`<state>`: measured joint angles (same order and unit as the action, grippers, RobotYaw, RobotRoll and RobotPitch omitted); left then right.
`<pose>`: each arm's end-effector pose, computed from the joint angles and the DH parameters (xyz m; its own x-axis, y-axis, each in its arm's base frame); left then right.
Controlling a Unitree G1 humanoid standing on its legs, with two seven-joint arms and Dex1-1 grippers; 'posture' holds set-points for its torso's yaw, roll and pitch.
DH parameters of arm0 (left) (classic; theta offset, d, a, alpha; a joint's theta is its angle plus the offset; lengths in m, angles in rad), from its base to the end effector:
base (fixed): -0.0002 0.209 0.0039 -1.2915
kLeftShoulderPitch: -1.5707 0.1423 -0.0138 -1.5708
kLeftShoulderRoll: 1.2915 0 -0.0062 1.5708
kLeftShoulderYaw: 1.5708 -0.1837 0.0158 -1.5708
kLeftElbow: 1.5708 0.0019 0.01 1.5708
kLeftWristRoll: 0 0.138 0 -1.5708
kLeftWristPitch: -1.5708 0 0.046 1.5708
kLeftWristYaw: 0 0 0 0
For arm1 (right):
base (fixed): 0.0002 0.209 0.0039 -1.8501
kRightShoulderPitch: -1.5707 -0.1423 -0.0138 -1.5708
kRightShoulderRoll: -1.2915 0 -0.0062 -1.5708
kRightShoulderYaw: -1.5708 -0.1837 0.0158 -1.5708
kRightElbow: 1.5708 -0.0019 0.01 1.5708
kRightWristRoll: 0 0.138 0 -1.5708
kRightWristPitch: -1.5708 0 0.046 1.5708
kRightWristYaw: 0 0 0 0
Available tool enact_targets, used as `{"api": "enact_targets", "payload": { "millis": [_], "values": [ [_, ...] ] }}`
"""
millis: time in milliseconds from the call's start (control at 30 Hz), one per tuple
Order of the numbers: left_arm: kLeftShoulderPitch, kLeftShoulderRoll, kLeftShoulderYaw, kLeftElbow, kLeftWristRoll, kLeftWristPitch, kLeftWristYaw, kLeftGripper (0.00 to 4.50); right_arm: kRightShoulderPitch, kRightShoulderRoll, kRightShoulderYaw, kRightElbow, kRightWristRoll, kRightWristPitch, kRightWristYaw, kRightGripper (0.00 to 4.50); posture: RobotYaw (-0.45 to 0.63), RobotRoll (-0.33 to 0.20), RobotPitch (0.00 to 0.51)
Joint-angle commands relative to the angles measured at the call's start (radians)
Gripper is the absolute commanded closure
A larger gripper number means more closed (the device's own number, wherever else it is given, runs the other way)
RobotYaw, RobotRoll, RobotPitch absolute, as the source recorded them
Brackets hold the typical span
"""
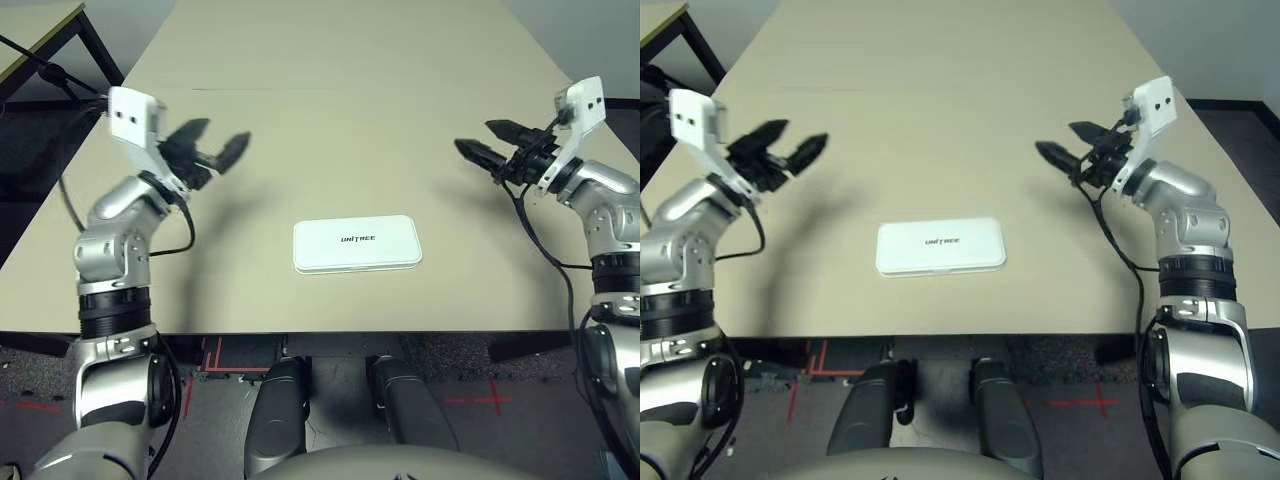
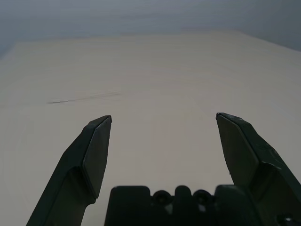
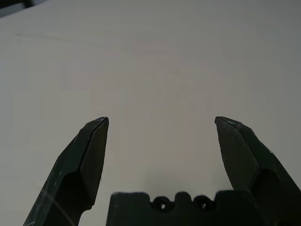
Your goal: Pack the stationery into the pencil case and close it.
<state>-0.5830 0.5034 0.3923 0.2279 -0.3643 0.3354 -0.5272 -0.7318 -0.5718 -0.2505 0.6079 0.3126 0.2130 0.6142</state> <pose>0.2811 0.2882 0.1836 0.9531 -0.2296 0.1974 0.2358 0.9718 -0.0082 0.3112 -0.2933 0.1714 0.9545 0.2952 0.0418 -0.2942 0.9553 -0.0287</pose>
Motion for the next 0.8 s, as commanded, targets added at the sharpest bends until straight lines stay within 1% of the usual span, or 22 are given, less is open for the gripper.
{"api": "enact_targets", "payload": {
  "millis": [33,133,300,467,600,800],
  "values": [
    [-0.014,0.002,0.039,0.109,0.009,-0.089,0.057,0.03,-0.031,-0.001,-0.046,0.101,-0.042,-0.104,-0.141,0.00,0.04,0.000,0.183],
    [-0.023,0.007,0.054,0.196,0.020,-0.163,0.095,0.03,-0.049,-0.013,-0.072,0.182,-0.058,-0.172,-0.231,0.00,0.03,0.000,0.185],
    [-0.039,0.014,0.067,0.277,0.016,-0.237,0.139,0.03,-0.060,-0.032,-0.097,0.275,-0.064,-0.245,-0.286,0.00,0.02,0.000,0.190],
    [-0.048,0.018,0.072,0.315,0.008,-0.273,0.158,0.03,-0.063,-0.037,-0.103,0.314,-0.061,-0.289,-0.287,0.00,0.00,0.000,0.202],
    [-0.039,0.018,0.063,0.315,0.004,-0.276,0.150,0.03,-0.044,-0.028,-0.100,0.305,-0.054,-0.298,-0.268,0.00,-0.01,0.000,0.219],
    [-0.027,0.011,0.058,0.307,0.004,-0.275,0.152,0.03,-0.027,-0.024,-0.100,0.305,-0.051,-0.303,-0.251,0.00,-0.01,0.000,0.226]
  ]
}}
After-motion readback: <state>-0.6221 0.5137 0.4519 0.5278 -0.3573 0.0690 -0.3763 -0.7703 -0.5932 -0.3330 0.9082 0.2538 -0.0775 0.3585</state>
